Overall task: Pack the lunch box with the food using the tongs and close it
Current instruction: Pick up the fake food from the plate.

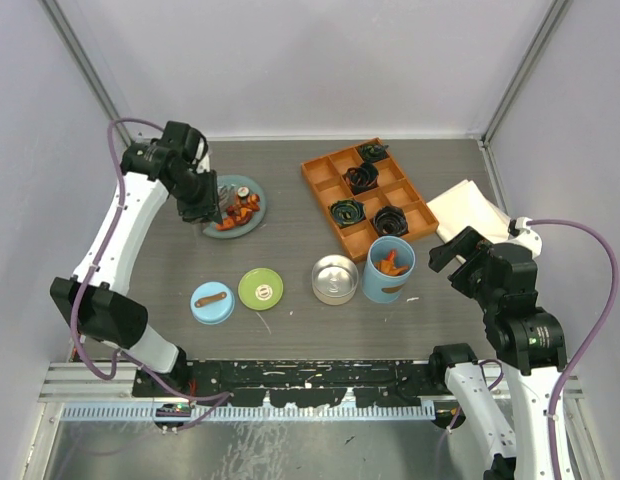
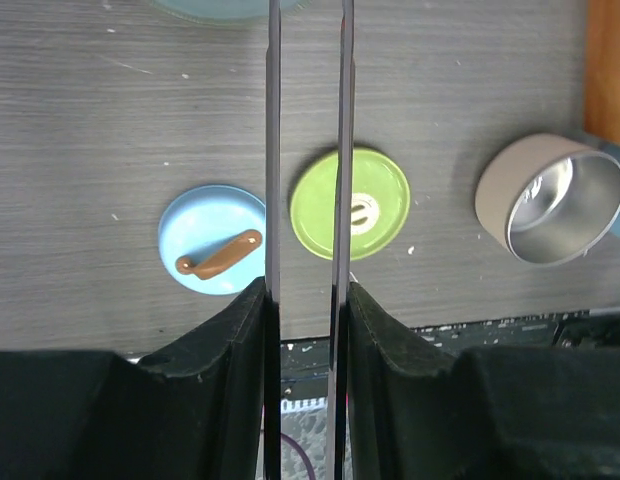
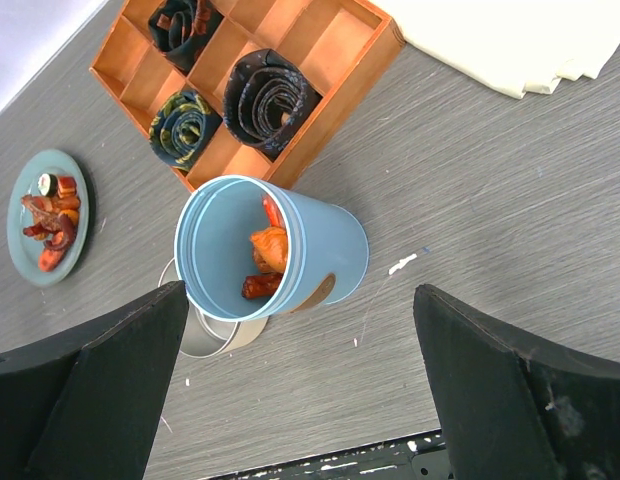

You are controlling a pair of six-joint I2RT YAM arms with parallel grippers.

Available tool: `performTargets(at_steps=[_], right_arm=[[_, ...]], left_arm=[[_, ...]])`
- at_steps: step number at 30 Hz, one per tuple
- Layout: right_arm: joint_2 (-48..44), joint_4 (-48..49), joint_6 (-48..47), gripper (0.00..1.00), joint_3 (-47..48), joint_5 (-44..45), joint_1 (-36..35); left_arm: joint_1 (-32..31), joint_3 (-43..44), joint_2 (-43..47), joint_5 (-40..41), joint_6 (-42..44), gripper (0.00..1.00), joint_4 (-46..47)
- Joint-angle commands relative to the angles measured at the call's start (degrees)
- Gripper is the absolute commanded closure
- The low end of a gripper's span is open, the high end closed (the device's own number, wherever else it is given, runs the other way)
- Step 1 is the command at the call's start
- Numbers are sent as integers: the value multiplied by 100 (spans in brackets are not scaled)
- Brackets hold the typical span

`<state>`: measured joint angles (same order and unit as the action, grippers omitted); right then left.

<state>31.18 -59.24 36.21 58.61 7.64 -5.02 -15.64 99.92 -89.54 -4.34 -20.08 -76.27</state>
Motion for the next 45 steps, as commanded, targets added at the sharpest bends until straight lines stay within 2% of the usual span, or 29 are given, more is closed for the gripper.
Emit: performTargets(at_steps=[1, 9, 17, 26, 40, 45], right_arm=[[80, 142, 9, 0, 173, 62, 18], [159, 198, 27, 0, 162, 40, 18], [215, 249, 15, 0, 121, 22, 22], [220, 291, 1, 0, 30, 37, 18], [232, 312, -4, 0, 6, 36, 18], [224, 317, 1, 0, 26, 18, 18]], left_arm=[[549, -39, 7, -10, 135, 67, 543], [1028, 203, -604, 30, 478, 66, 503], [1088, 219, -1068, -273, 679, 65, 708], [1111, 498, -1667, -210, 901, 64, 648], [1120, 614, -2133, 304, 941, 62, 475], [1116, 668, -2215, 864, 853, 62, 362]])
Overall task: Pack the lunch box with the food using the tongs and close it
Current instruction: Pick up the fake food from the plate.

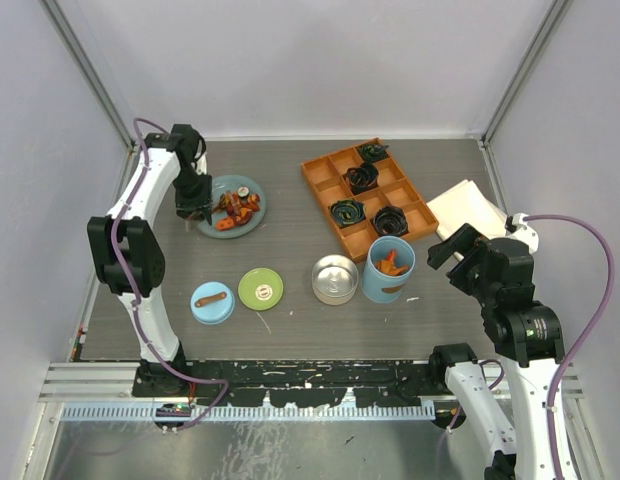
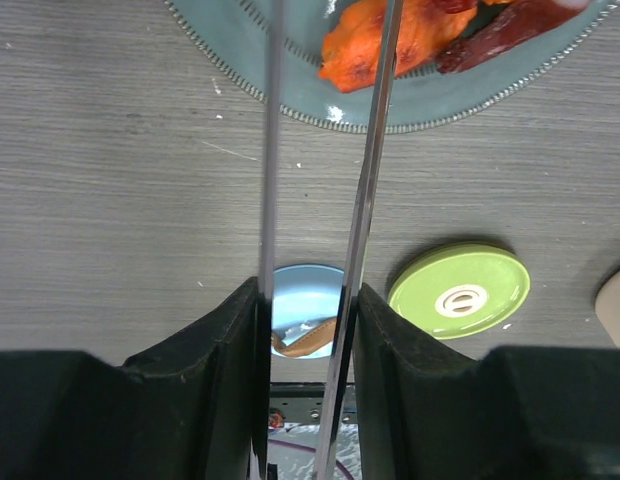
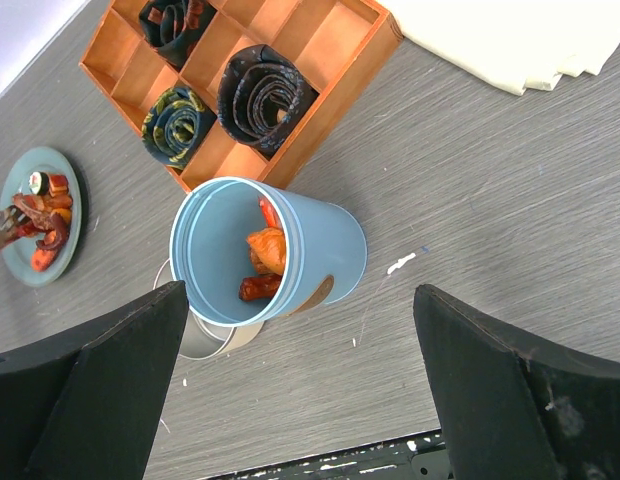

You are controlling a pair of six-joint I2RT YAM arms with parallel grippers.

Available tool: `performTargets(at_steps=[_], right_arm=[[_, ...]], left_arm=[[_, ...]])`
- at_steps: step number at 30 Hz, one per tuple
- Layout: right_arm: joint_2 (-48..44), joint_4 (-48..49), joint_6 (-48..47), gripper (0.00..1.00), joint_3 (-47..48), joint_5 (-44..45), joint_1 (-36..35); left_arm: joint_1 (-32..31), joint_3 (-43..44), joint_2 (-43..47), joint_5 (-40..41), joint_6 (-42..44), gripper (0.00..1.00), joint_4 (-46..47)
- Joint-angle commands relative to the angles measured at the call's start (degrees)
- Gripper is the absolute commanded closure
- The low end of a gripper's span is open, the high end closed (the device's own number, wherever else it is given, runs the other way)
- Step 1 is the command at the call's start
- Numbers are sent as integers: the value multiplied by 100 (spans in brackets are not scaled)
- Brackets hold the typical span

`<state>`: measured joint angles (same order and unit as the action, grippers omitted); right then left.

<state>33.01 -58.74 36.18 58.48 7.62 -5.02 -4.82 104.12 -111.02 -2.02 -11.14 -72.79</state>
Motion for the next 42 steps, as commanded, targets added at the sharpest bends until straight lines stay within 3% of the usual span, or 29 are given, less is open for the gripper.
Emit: performTargets(at_steps=[1, 16, 25, 33, 42], right_arm=[[38, 263, 3, 0, 34, 21, 18], [53, 288, 12, 0, -7, 7, 18], [100, 328, 11, 0, -38, -41, 18], [103, 344, 19, 0, -20, -76, 18], [48, 268, 21, 0, 64, -79, 19]], left_arm=[[34, 256, -68, 682, -52, 62, -8], [34, 672, -444, -248, 182, 59, 46], [51, 889, -669, -196, 299, 59, 26], [69, 783, -616, 45, 157, 73, -21], [78, 419, 251, 205, -181, 77, 236]])
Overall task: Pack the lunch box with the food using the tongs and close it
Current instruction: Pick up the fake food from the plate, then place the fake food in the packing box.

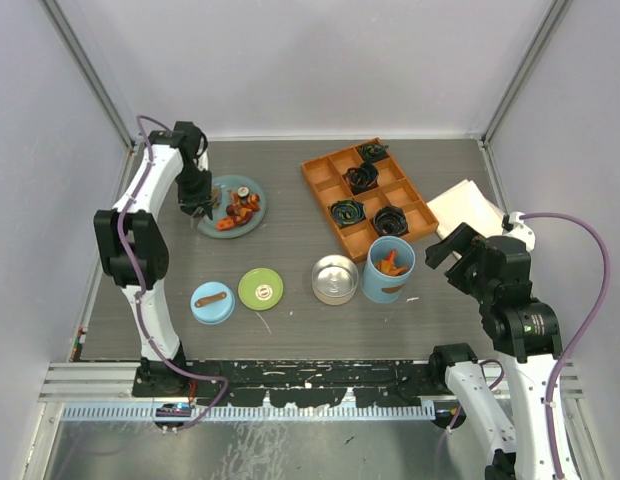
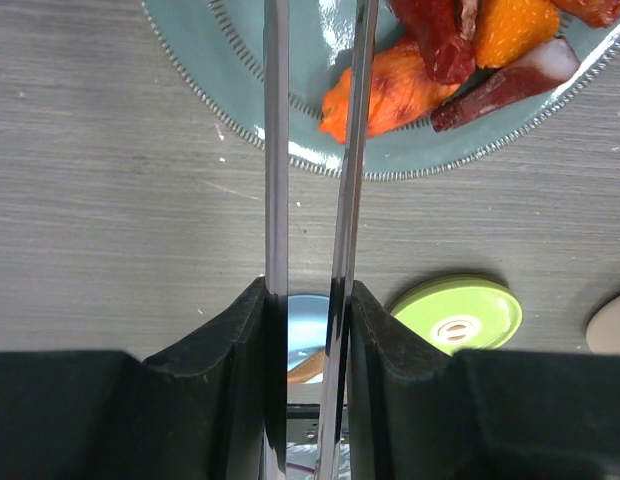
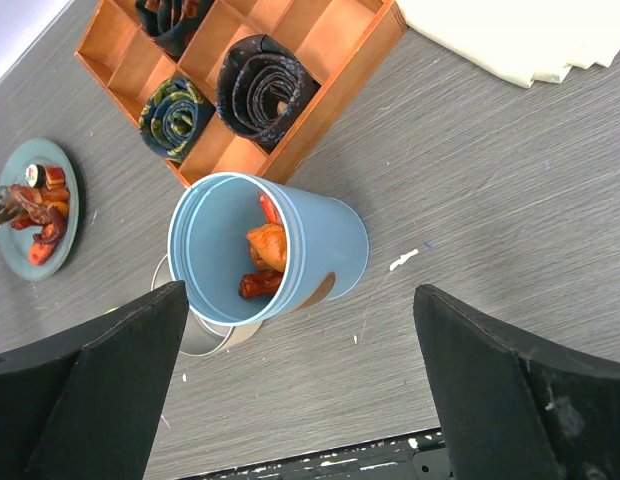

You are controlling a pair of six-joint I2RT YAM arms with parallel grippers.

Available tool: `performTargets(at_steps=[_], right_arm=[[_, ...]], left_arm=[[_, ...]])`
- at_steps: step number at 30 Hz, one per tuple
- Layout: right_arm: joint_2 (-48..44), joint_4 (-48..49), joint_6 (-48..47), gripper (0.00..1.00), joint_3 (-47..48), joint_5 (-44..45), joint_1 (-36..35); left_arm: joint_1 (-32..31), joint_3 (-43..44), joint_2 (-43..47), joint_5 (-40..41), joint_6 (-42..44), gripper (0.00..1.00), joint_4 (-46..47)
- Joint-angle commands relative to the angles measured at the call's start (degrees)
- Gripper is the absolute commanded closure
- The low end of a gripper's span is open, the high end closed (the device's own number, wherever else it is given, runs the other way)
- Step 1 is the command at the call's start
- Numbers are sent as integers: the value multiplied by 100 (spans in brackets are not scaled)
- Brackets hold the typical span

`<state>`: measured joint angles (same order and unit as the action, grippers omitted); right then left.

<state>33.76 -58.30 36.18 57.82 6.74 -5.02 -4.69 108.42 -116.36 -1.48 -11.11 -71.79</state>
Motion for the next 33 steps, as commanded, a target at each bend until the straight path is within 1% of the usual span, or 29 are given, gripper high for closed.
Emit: performTargets(at_steps=[1, 7, 10, 13, 15, 17, 23, 33], right_arm=[[-35, 218, 20, 0, 137, 5, 18], [-67, 213, 29, 0, 124, 2, 18], [-62, 223, 34, 0, 100, -19, 18], [-63, 249, 46, 0, 70, -32, 19], [-62, 271, 59, 0, 53, -40, 18], [-62, 289, 69, 0, 47, -56, 18], [-97, 246, 73, 0, 62, -27, 18], [-162, 198, 82, 0, 95, 11, 18]], left_arm=[[65, -17, 874, 156, -187, 77, 131], [65, -98, 1344, 9, -203, 77, 23], [44, -134, 1573, -353, -218, 77, -77], [-104, -176, 1843, -601, -259, 77, -72], [-299, -162, 1992, -608, -349, 76, -75], [-591, -83, 2094, -644, -418, 76, -121], [-1782, 188, 2228, -658, -673, 76, -205], [-3602, 789, 2021, -1029, -1061, 75, 8]])
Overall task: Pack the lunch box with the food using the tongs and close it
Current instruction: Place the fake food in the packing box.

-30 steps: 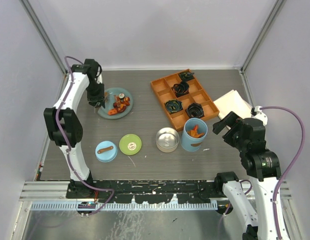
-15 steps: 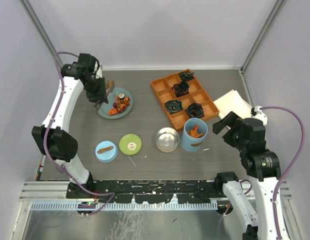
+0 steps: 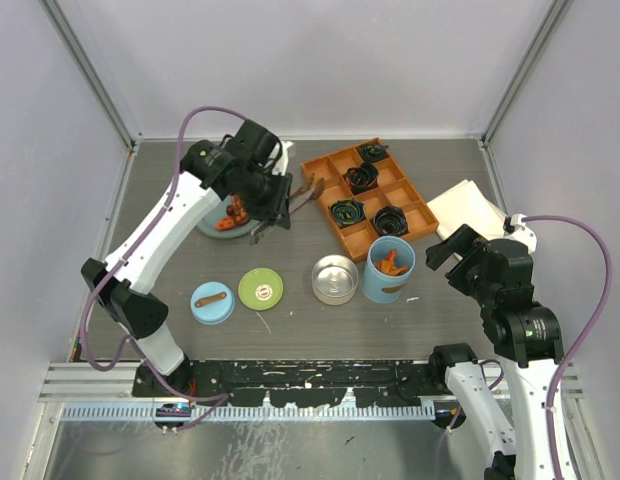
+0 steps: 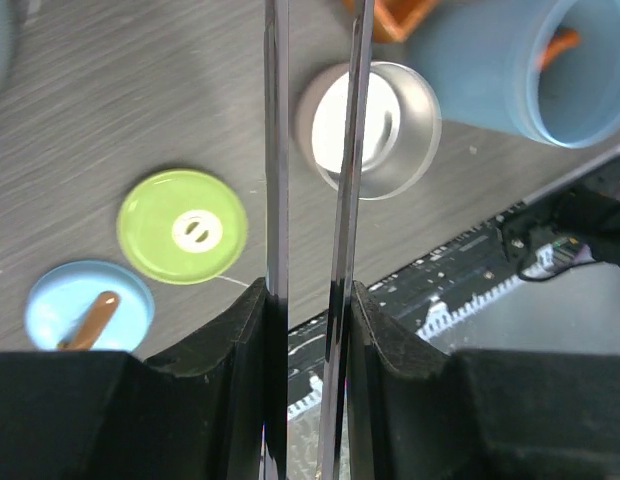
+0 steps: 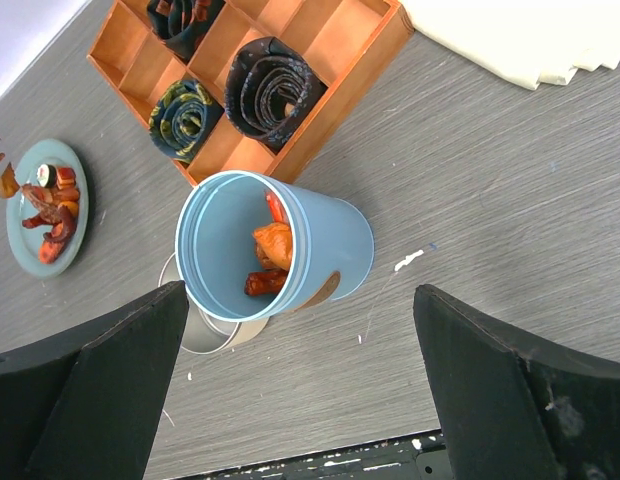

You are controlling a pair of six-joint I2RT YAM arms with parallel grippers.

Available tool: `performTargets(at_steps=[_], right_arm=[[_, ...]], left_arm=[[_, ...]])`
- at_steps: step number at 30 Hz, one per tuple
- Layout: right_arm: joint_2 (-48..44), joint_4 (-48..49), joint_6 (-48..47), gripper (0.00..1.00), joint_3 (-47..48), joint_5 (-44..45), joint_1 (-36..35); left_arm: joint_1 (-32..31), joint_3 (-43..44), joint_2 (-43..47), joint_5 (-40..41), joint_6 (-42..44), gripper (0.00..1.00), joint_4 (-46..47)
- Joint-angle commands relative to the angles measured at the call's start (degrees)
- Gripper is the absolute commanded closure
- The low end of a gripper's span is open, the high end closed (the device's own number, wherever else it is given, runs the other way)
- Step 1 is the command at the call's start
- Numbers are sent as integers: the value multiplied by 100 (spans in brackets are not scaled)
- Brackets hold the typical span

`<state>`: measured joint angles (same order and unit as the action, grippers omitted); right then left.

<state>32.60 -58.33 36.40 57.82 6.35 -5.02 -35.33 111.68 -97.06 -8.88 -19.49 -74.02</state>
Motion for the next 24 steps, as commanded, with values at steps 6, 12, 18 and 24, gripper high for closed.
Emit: performTargets(at_steps=[6, 12, 18, 24], right_arm=[[-120, 138, 64, 0, 129, 174, 23], [-107, 108, 45, 0, 141, 193, 18], [-140, 123, 18, 0, 100, 232, 18], [-131, 129, 7, 0, 77, 243, 18]], left_arm=[[-1466, 791, -133, -805, -226, 73, 316], [-2121, 1153, -608, -834, -42, 73, 110], [-2321, 1464, -917, -607, 57, 71, -128], [-2402, 1581, -1044, -581, 194, 65, -330]])
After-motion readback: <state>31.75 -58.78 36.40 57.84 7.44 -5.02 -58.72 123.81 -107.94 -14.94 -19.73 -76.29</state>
